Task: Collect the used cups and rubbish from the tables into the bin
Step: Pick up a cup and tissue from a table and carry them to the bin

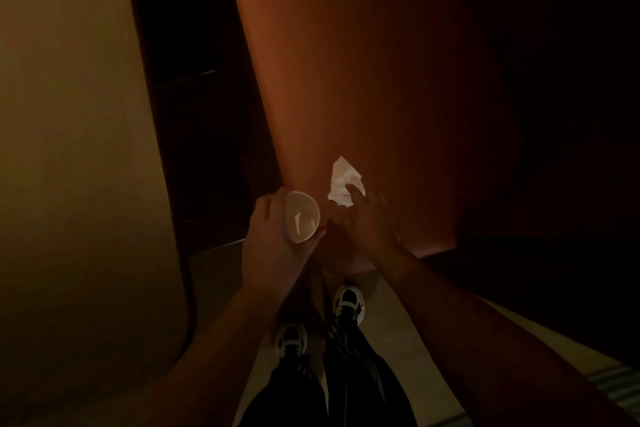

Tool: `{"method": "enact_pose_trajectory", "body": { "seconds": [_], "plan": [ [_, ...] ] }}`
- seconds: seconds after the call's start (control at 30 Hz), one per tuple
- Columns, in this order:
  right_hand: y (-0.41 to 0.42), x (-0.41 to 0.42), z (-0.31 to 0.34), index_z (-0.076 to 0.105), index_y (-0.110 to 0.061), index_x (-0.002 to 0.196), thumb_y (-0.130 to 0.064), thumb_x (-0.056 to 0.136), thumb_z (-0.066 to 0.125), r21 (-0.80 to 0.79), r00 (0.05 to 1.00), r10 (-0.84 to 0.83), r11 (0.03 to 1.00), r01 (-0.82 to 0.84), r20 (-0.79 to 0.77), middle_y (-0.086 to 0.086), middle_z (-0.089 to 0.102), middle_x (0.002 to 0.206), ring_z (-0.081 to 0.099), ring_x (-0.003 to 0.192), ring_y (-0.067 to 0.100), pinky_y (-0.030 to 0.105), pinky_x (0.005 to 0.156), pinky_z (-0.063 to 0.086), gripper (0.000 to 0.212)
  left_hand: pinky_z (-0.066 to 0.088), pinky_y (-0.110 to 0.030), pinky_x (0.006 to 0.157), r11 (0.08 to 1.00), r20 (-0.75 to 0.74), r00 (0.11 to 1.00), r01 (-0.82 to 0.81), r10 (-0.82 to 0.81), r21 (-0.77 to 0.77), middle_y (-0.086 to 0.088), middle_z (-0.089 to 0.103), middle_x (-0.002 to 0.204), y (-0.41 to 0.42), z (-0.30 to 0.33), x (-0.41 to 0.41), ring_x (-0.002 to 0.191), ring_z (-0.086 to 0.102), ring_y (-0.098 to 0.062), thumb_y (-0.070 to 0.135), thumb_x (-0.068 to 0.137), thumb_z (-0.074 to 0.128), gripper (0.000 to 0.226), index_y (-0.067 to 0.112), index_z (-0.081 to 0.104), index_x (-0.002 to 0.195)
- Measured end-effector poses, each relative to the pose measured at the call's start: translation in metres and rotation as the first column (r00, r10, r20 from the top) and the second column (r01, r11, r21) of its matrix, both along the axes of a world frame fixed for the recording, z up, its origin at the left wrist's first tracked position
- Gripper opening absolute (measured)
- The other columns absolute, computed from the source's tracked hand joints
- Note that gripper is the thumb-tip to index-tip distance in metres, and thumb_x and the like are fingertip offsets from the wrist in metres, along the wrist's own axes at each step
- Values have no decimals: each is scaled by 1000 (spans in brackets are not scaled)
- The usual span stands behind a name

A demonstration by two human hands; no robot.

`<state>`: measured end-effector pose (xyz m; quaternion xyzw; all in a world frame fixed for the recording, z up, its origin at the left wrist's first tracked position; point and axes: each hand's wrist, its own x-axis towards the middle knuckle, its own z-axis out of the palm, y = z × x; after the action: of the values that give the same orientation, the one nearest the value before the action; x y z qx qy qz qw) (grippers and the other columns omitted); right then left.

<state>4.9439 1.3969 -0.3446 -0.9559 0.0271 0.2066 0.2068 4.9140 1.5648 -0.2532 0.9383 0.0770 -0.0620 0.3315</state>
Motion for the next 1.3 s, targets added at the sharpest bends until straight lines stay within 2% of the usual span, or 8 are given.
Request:
{"method": "enact_pose_trajectory", "body": {
  "seconds": [0.1,0.27,0.43,0.57,0.87,1.07,1.2,1.3],
  "plan": [
    [5,28,-46,13,-30,151,-51,92,47,-71,997,67,995,-65,28,8,-3,161,-6,147,30,53,117,9,71,35,-18,72,999,-5,999,-34,34,-7,7,41,127,-3,-26,4,109,43,-5,46,65,80,84,25,38,135],
    [10,45,-106,-2,-30,151,-61,86,48,-155,991,136,978,-136,-6,8,-14,160,-12,147,31,52,118,1,88,32,-12,70,997,20,997,-75,75,-9,13,38,126,3,-55,-2,105,35,6,49,64,78,85,30,35,135],
    [6,31,-134,22,-26,149,-38,100,37,-89,988,118,990,-110,98,3,8,161,0,149,21,41,120,1,53,32,-11,72,997,-3,997,-72,72,18,10,42,127,12,-67,-13,105,38,3,46,65,80,86,28,37,136],
    [2,25,-126,41,-21,141,-23,100,40,-21,988,51,999,-48,146,4,34,153,25,142,25,42,113,22,42,36,-19,73,998,-14,999,-52,53,38,10,41,126,12,-63,-20,105,41,-1,47,66,78,84,28,37,137],
    [-15,-11,12,50,-20,129,-29,98,44,73,965,-120,992,106,234,7,54,127,54,110,27,38,83,48,33,39,-28,73,996,52,995,77,-80,46,0,43,127,-17,22,-4,110,49,-20,45,68,77,79,23,39,134],
    [-38,-70,143,55,-14,124,-33,98,45,61,902,-280,959,275,328,8,56,121,57,104,23,35,84,49,33,48,-37,79,966,121,960,245,-254,81,-3,43,131,-25,104,-11,116,49,-26,47,69,76,82,20,39,137],
    [-45,-134,201,47,-21,134,-37,96,19,-3,902,-271,957,288,336,1,51,129,48,115,17,33,97,42,49,46,-34,78,914,149,902,394,-405,100,-3,44,131,-30,135,-38,113,50,-26,49,69,76,80,21,41,136],
    [-47,-192,223,57,-15,122,-33,98,40,106,774,-483,868,486,411,6,58,114,55,103,21,39,87,49,35,45,-31,76,854,139,843,515,-520,73,-4,45,132,-39,143,-65,111,53,-27,51,69,74,78,25,41,134]
  ]
}}
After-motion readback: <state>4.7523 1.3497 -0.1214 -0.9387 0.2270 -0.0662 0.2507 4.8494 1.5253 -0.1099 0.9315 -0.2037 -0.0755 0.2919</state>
